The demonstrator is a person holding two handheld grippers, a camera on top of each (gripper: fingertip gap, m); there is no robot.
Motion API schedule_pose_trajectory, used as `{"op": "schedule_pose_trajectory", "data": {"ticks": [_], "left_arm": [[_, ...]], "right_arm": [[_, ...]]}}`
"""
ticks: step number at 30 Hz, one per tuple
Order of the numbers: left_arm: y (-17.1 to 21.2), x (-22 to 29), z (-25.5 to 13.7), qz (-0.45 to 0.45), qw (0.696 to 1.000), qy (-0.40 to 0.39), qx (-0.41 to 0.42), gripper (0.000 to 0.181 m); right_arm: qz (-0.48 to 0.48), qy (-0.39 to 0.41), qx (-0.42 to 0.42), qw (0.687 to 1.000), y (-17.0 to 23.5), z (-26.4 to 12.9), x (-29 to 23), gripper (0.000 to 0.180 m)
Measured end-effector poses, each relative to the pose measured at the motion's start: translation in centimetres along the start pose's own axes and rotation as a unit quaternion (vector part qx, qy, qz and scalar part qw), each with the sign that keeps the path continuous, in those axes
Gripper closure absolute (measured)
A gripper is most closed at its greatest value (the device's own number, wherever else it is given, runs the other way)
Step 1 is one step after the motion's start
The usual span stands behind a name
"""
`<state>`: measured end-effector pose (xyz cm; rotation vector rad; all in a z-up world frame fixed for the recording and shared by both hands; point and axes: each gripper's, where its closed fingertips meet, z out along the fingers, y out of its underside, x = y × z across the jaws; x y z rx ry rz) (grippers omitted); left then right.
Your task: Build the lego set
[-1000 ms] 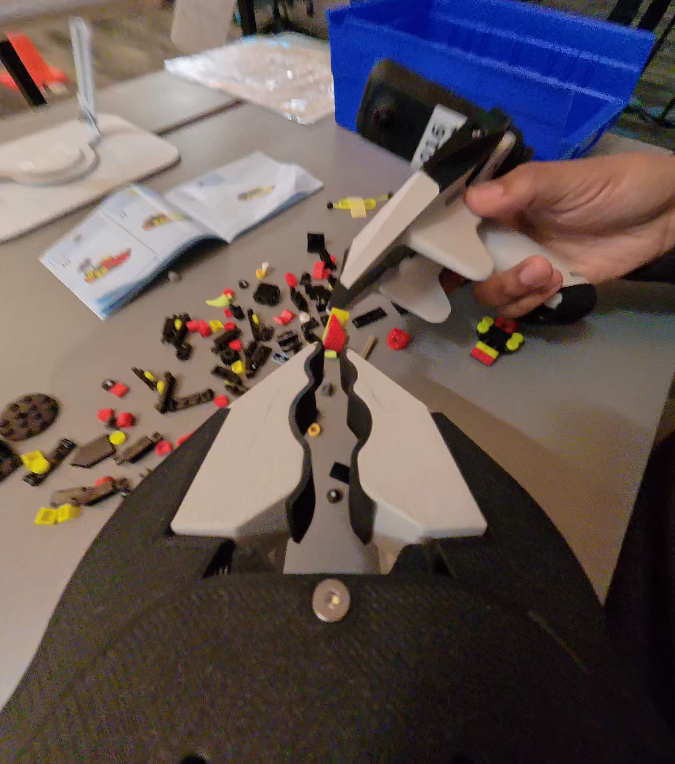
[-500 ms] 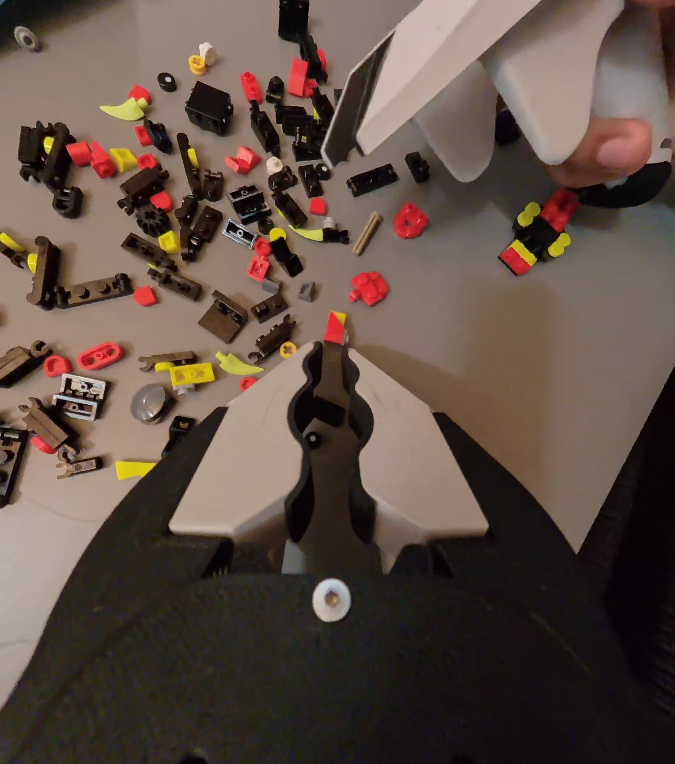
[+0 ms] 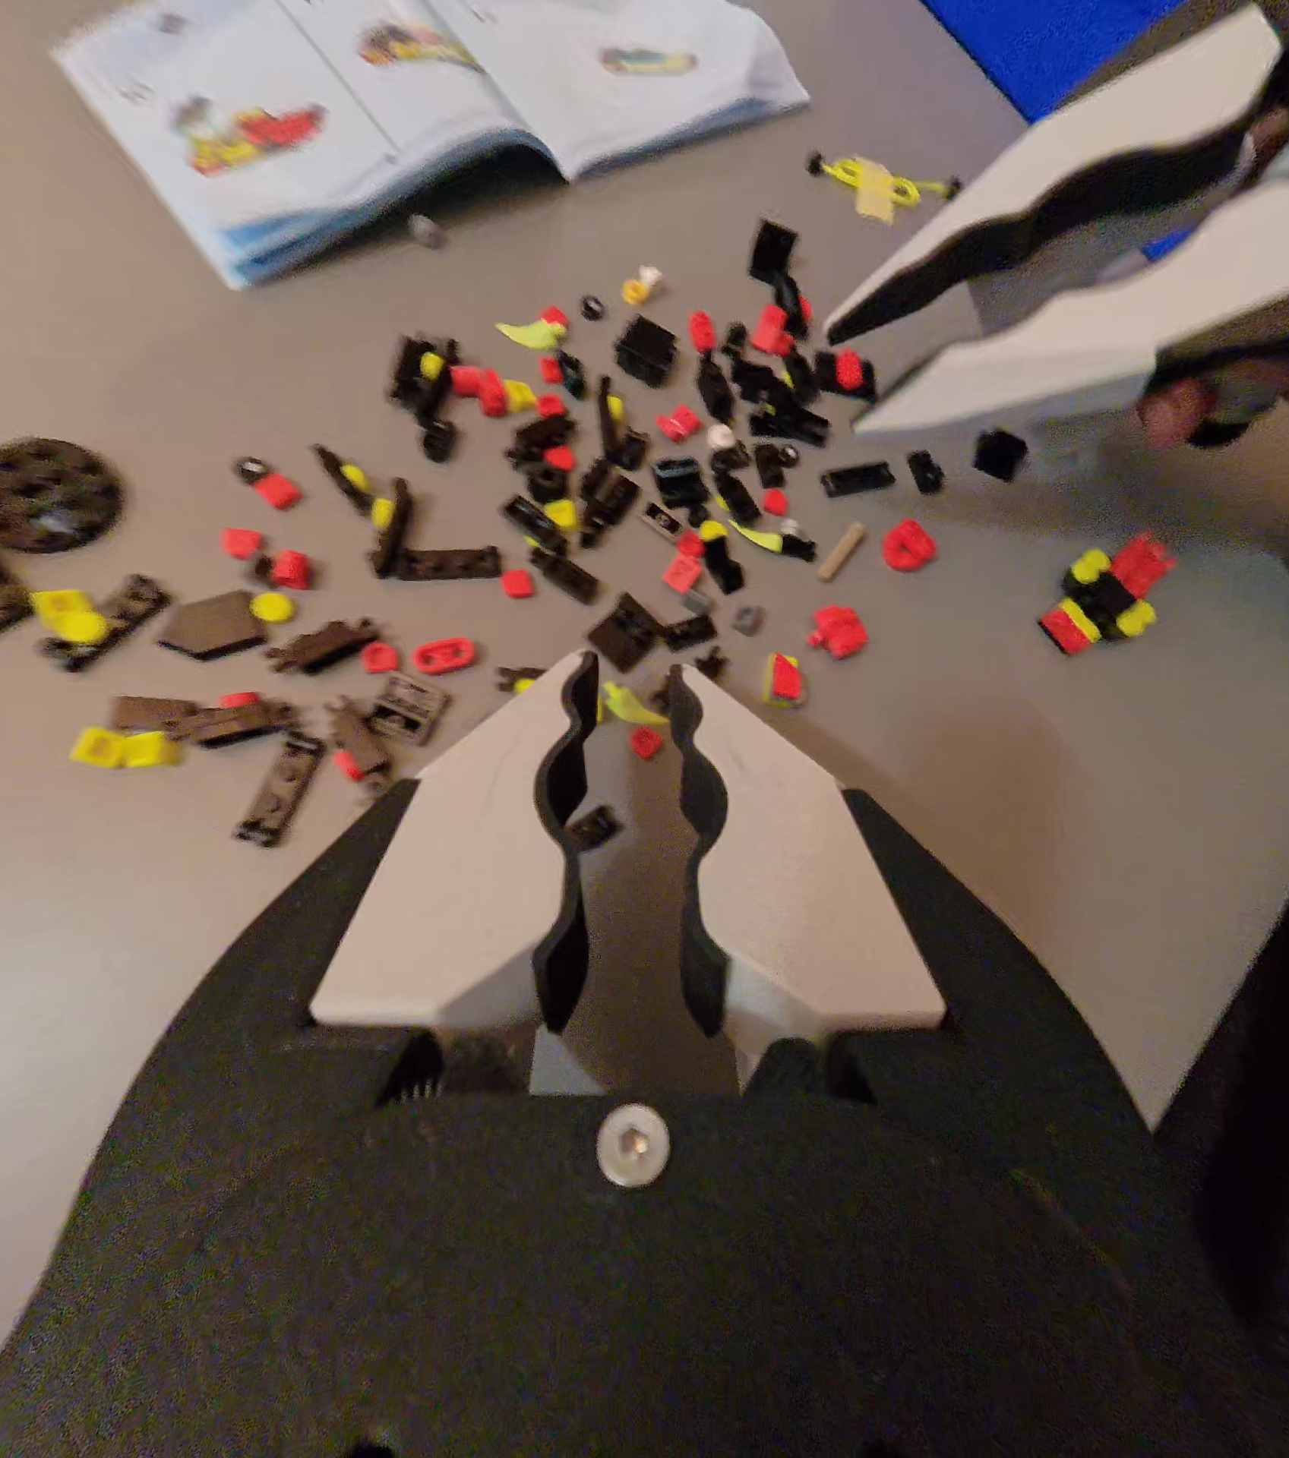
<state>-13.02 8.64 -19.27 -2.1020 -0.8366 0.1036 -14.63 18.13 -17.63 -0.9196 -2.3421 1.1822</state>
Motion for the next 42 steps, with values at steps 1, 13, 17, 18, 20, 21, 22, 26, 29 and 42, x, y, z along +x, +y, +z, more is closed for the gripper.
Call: {"op": "schedule_pose_trajectory", "data": {"ticks": [1, 13, 17, 18, 20, 21, 22, 26, 29, 42], "left_arm": [[-0.7, -0.5, -0.5, -0.003, 1.000, -0.012, 0.019, 0.166], [-3.0, -2.3, -4.2, 0.060, 0.994, -0.003, 0.095, 0.174], [-2.9, -2.9, -4.0, 0.059, 0.994, -0.012, 0.095, 0.155], [-2.8, -2.7, -3.8, 0.058, 0.994, -0.006, 0.094, 0.150], [-2.6, -2.1, -3.5, 0.065, 0.994, 0.008, 0.089, 0.148], [-2.5, -1.9, -3.3, 0.070, 0.994, 0.013, 0.086, 0.148], [-2.4, -1.6, -3.1, 0.074, 0.994, 0.018, 0.083, 0.148], [-1.8, -0.6, -2.4, 0.079, 0.994, 0.038, 0.064, 0.147], [-1.3, 0.4, -2.2, 0.089, 0.993, 0.060, 0.051, 0.161], [-3.7, 1.5, -3.0, 0.115, 0.986, 0.022, 0.122, 0.125]], "right_arm": [[-0.010, 0.027, 0.005, 1.000, -0.2, 0.0, 0.6, 0.129], [-0.029, 0.039, 0.056, 0.997, -0.6, -2.6, 2.5, 0.120], [-0.061, -0.008, 0.058, 0.996, -0.2, -2.4, 0.8, 0.154], [-0.068, -0.023, 0.055, 0.996, 0.0, -2.3, 0.3, 0.162], [-0.074, -0.052, 0.060, 0.994, 0.1, -2.1, -0.7, 0.175], [-0.071, -0.061, 0.066, 0.993, 0.0, -2.1, -0.9, 0.170], [-0.064, -0.067, 0.072, 0.993, -0.2, -2.1, -1.0, 0.159], [-0.056, -0.078, 0.065, 0.993, 0.1, -1.5, -1.4, 0.134], [-0.109, -0.052, 0.048, 0.992, 0.4, -1.1, -1.5, 0.146], [-0.138, 0.022, -0.011, 0.990, 2.2, -0.7, 0.3, 0.144]]}}
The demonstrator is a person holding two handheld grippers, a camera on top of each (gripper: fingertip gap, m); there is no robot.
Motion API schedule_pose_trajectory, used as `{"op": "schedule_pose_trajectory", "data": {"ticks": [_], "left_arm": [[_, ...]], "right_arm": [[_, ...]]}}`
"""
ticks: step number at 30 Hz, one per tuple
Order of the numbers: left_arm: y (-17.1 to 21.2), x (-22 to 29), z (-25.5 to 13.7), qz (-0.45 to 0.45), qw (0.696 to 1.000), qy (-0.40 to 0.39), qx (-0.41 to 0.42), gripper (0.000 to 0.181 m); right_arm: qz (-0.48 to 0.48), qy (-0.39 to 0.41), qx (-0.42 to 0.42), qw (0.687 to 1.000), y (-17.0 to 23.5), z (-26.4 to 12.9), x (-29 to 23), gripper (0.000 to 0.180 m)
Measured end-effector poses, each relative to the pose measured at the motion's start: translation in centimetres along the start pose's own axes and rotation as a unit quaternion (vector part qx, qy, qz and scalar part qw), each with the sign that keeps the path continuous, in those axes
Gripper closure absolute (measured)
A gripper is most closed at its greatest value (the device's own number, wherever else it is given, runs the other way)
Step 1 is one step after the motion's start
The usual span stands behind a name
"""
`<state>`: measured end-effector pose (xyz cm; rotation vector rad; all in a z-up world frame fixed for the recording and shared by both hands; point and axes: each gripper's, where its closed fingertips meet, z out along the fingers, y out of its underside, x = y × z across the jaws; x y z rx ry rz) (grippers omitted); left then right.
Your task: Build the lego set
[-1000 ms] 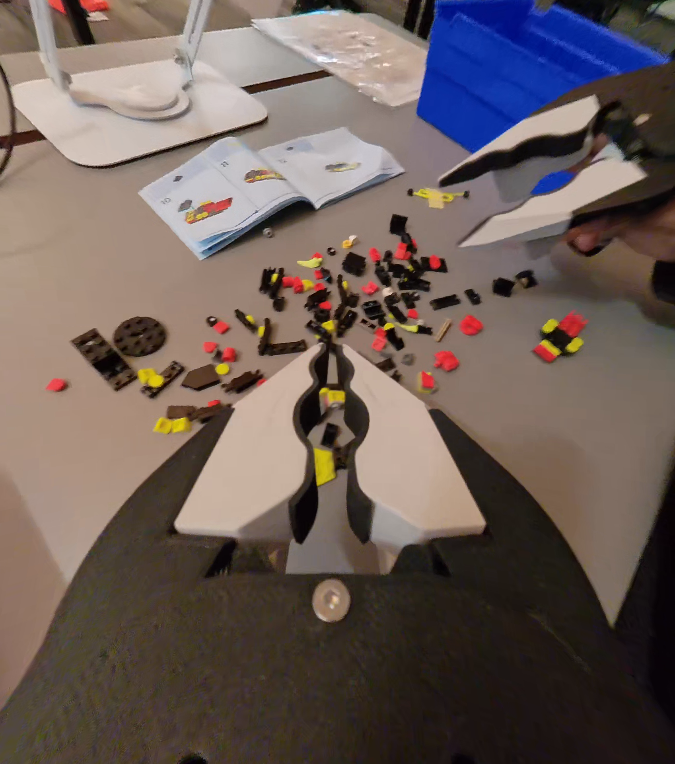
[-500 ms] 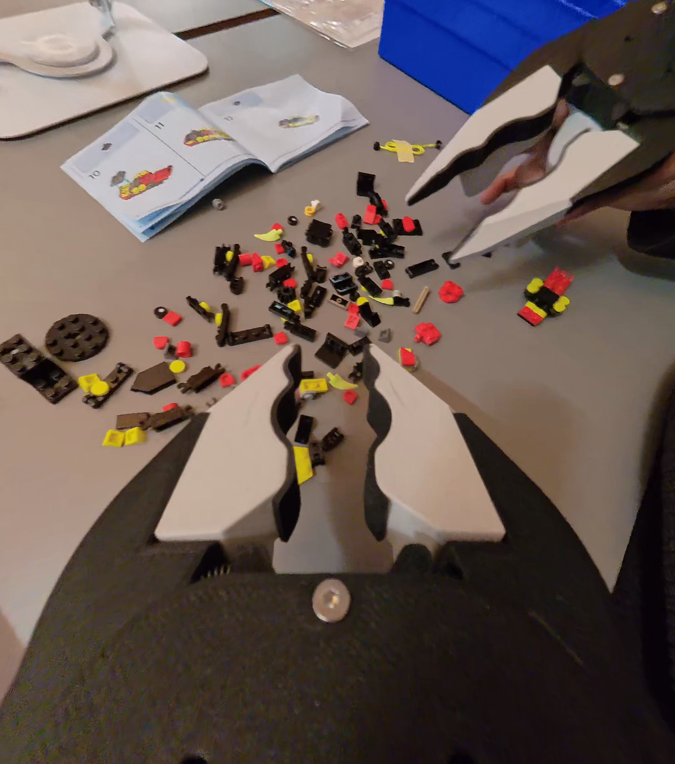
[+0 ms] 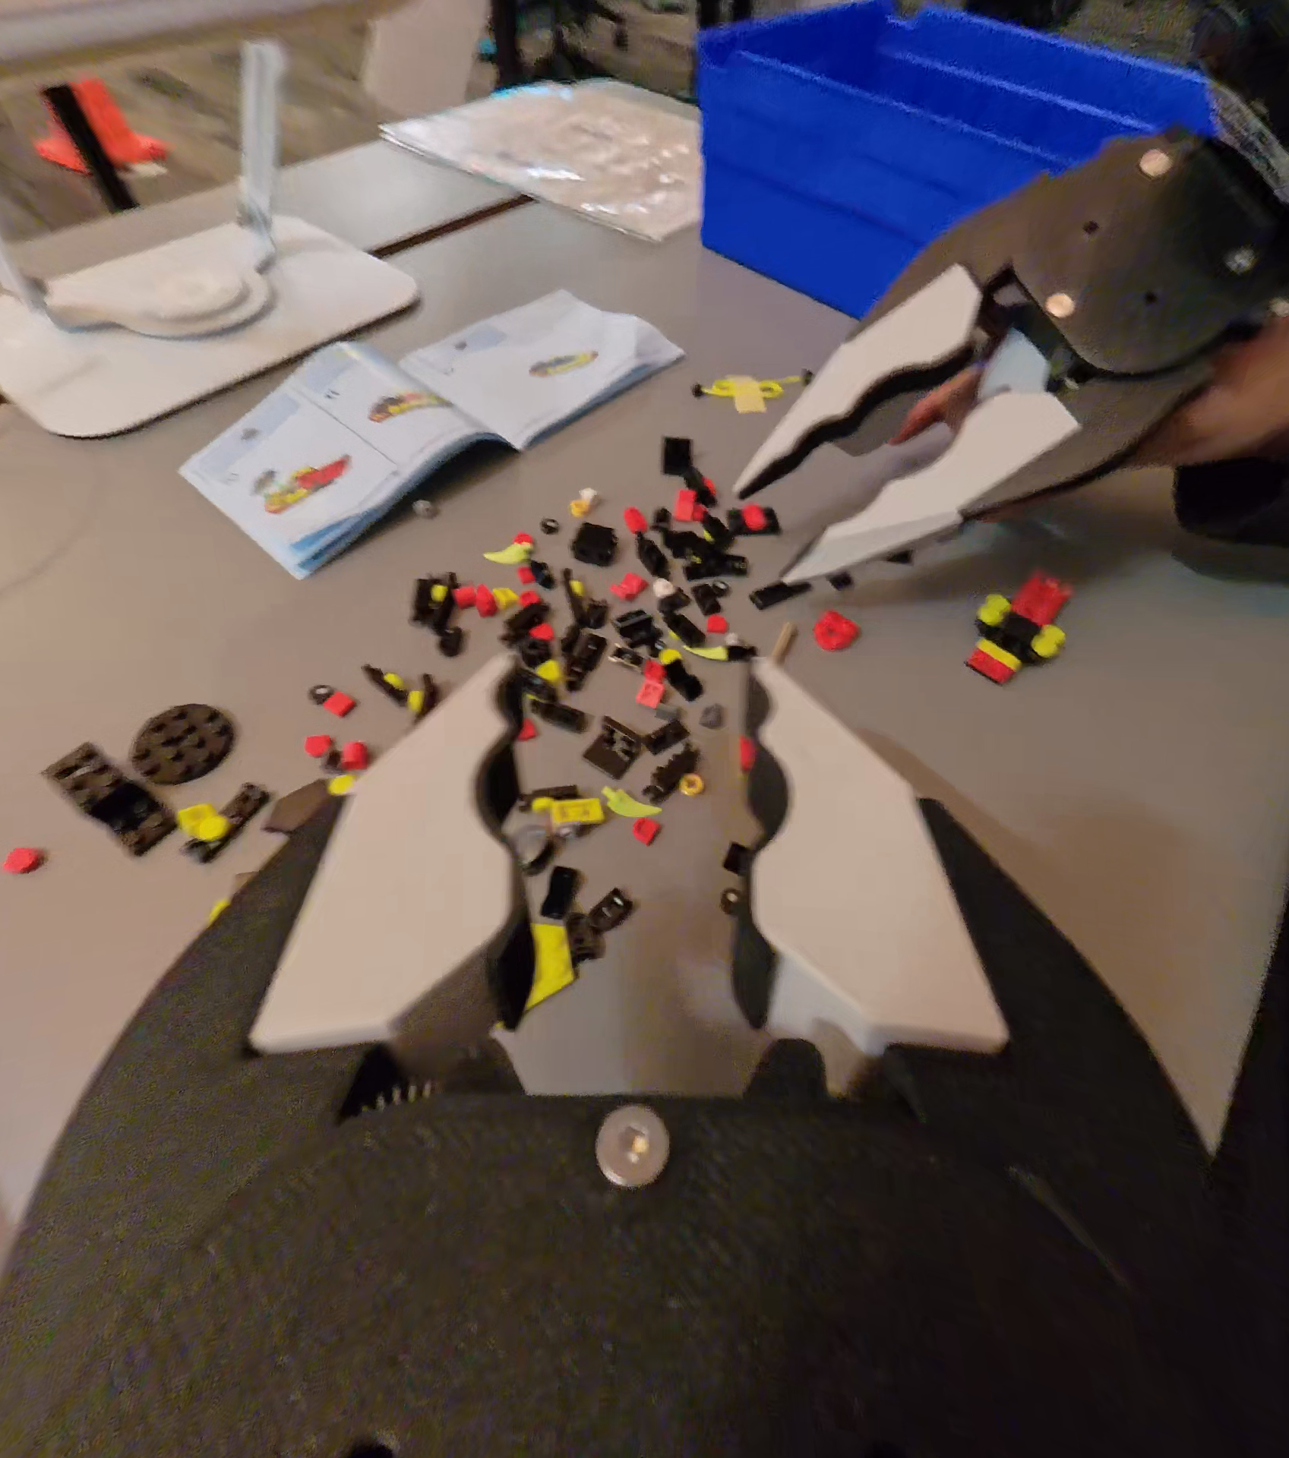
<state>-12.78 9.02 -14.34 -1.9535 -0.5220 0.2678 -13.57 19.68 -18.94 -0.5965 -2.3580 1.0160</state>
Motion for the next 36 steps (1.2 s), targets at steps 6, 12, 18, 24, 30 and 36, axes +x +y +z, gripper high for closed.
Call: {"op": "schedule_pose_trajectory", "data": {"ticks": [6, 12, 18, 24, 30, 36], "left_arm": [[-2.4, -1.2, -1.5, 0.007, 0.996, -0.067, 0.054, 0.101], [-1.3, -0.1, -0.5, 0.035, 0.996, -0.072, 0.035, 0.153], [-1.7, -0.3, -1.3, -0.039, 0.997, -0.057, 0.038, 0.180], [-1.3, 0.2, -0.4, -0.033, 0.997, -0.066, 0.032, 0.181], [-2.6, 2.1, -1.0, 0.016, 0.995, -0.065, 0.077, 0.181], [-2.2, 1.5, -0.6, -0.008, 0.995, -0.077, 0.069, 0.181]], "right_arm": [[-0.045, 0.091, -0.013, 0.995, 0.2, 0.1, 1.6, 0.155], [0.000, 0.108, 0.031, 0.994, -1.7, -1.2, 1.9, 0.180], [-0.091, 0.180, 0.069, 0.977, -4.6, -2.5, 1.9, 0.180], [0.027, 0.155, 0.133, 0.979, -6.4, -5.6, 3.0, 0.180], [0.035, 0.173, 0.186, 0.967, -5.3, -10.0, 5.8, 0.180], [0.122, 0.150, 0.163, 0.967, -1.3, -11.2, 4.5, 0.175]]}}
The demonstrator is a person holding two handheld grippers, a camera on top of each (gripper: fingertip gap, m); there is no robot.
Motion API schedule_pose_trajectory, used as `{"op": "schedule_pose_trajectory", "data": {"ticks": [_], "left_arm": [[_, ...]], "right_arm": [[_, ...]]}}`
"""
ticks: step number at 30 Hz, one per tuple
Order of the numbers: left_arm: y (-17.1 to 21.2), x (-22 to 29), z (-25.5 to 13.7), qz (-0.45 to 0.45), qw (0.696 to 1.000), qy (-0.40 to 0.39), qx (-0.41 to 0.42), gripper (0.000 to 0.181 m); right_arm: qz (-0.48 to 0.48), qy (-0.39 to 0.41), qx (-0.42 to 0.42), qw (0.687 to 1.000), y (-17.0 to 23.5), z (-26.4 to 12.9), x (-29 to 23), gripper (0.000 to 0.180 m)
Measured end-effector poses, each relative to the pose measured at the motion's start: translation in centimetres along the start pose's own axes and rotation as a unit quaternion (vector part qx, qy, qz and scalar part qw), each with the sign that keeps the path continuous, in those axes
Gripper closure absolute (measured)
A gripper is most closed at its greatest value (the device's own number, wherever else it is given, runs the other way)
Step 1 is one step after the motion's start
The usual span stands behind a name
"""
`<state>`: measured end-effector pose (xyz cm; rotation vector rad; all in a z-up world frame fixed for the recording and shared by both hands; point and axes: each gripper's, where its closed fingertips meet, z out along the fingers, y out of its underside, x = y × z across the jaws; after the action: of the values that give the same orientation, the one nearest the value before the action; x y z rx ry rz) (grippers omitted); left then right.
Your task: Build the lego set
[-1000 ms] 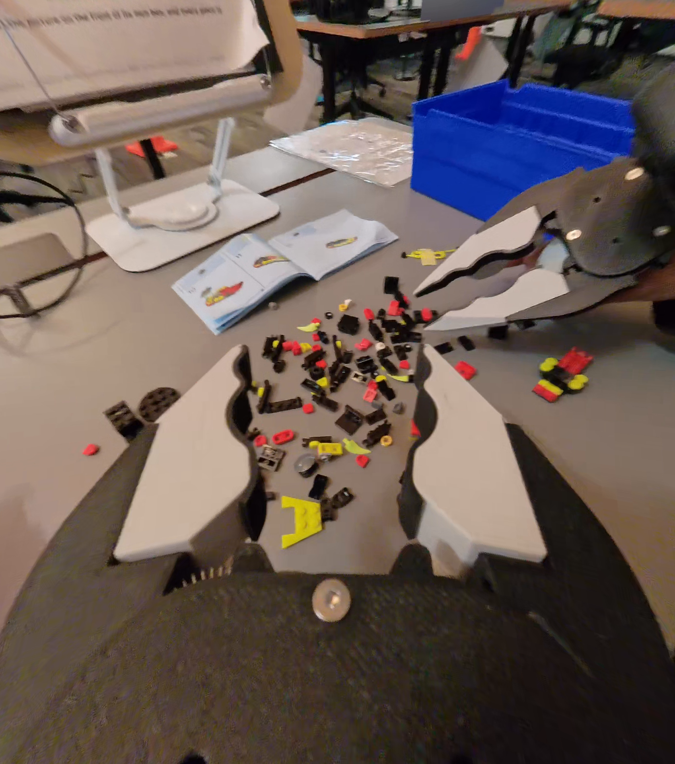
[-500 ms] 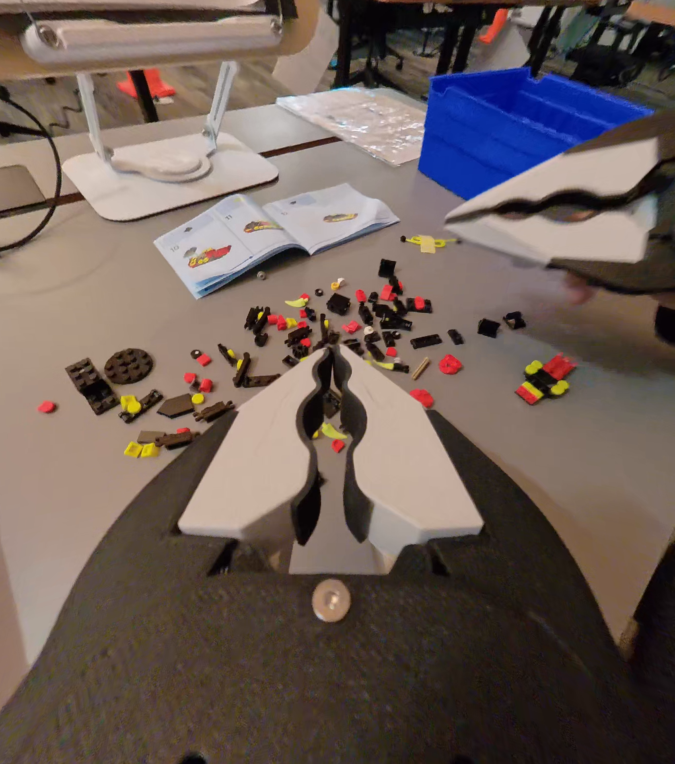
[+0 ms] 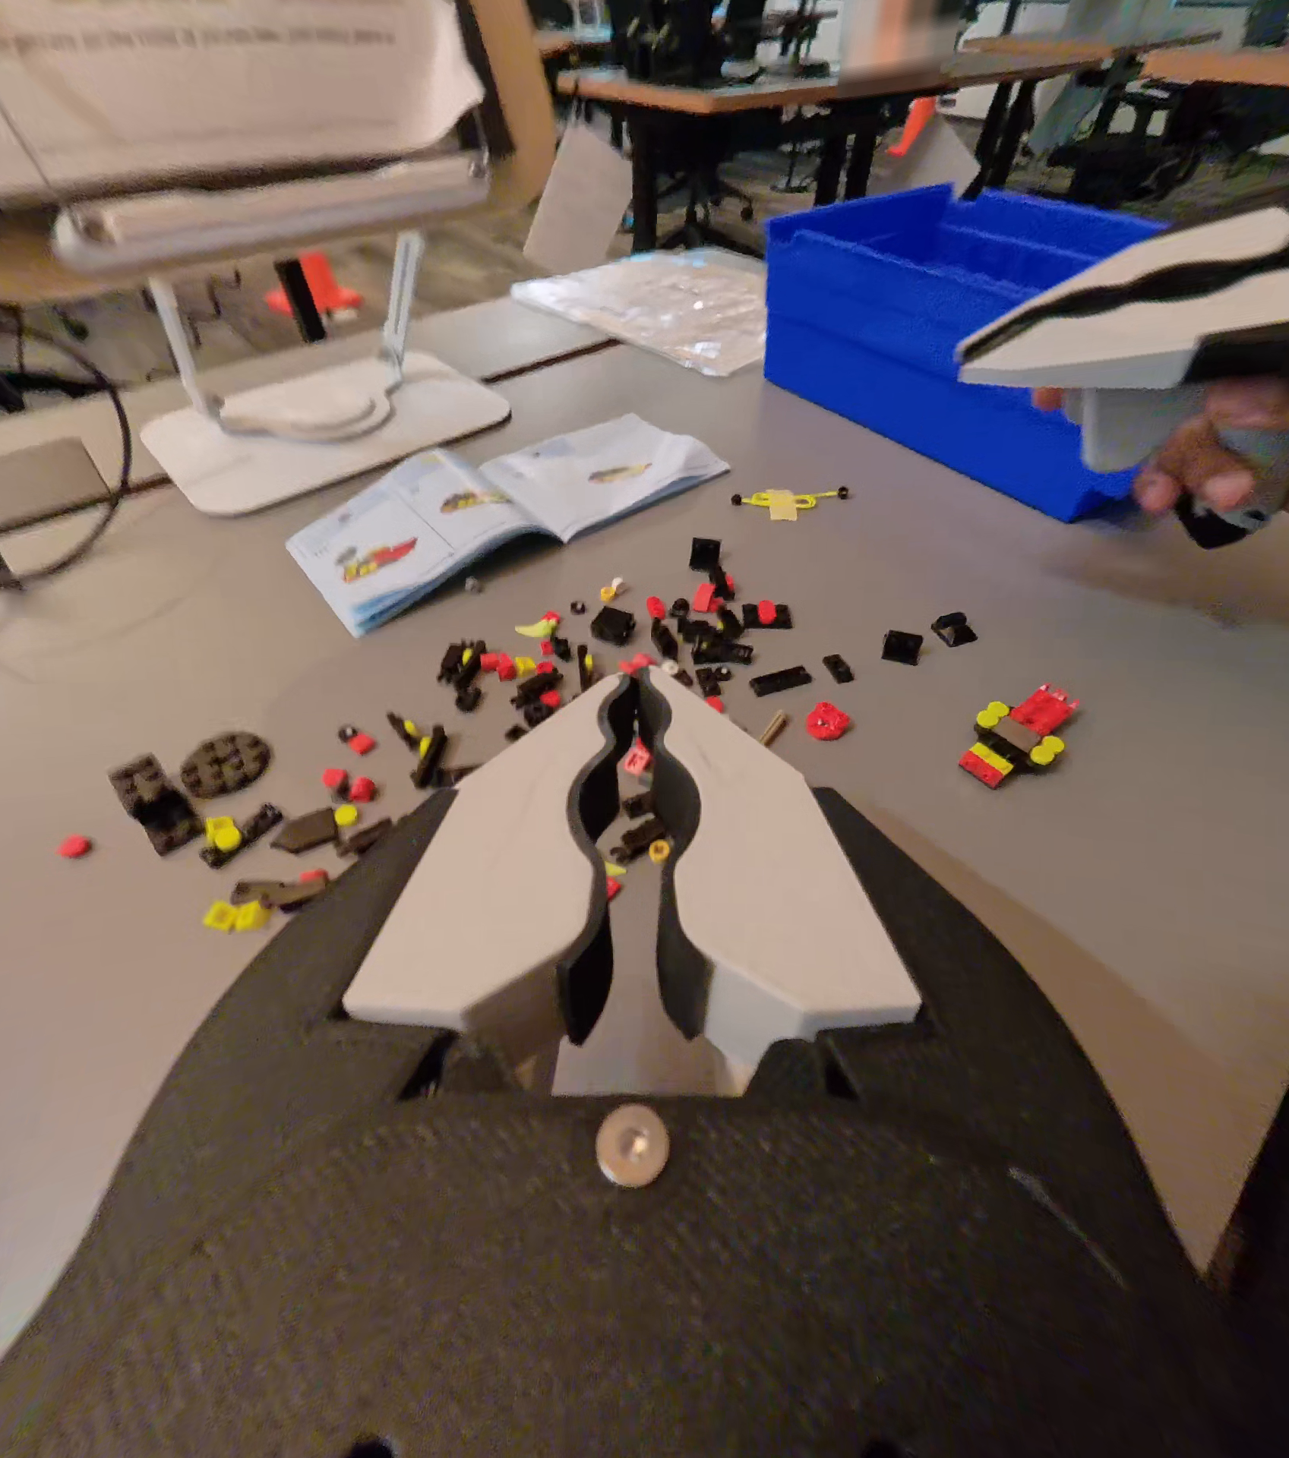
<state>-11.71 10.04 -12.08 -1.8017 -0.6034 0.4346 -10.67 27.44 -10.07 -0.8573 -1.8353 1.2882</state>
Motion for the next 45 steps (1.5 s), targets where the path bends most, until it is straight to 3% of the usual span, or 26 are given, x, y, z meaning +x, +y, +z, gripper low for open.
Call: {"op": "schedule_pose_trajectory", "data": {"ticks": [5, 12, 22, 31, 38, 45], "left_arm": [[1.1, -1.2, 0.8, -0.011, 1.000, 0.002, -0.029, 0.181], [1.1, 0.2, 2.1, -0.072, 0.993, 0.084, -0.031, 0.181], [0.9, 2.3, 2.0, -0.046, 0.987, 0.148, -0.030, 0.181], [1.7, 1.0, 2.1, -0.046, 0.991, 0.120, -0.041, 0.181], [2.9, 0.8, 2.6, -0.050, 0.990, 0.111, -0.076, 0.181], [3.0, 0.7, 2.9, -0.034, 0.991, 0.098, -0.080, 0.181]], "right_arm": [[-0.029, 0.008, -0.033, 0.999, 1.9, 0.0, -0.3, 0.170], [0.064, -0.099, -0.067, 0.991, 4.0, 0.2, -2.7, 0.170], [0.034, -0.084, -0.086, 0.992, 5.0, -0.6, -2.1, 0.169], [0.020, -0.089, -0.136, 0.987, 6.9, 0.2, -2.4, 0.172], [0.062, -0.087, -0.157, 0.982, 7.7, 0.0, -1.9, 0.149], [0.058, -0.083, -0.185, 0.978, 8.7, -0.5, -2.6, 0.141]]}}
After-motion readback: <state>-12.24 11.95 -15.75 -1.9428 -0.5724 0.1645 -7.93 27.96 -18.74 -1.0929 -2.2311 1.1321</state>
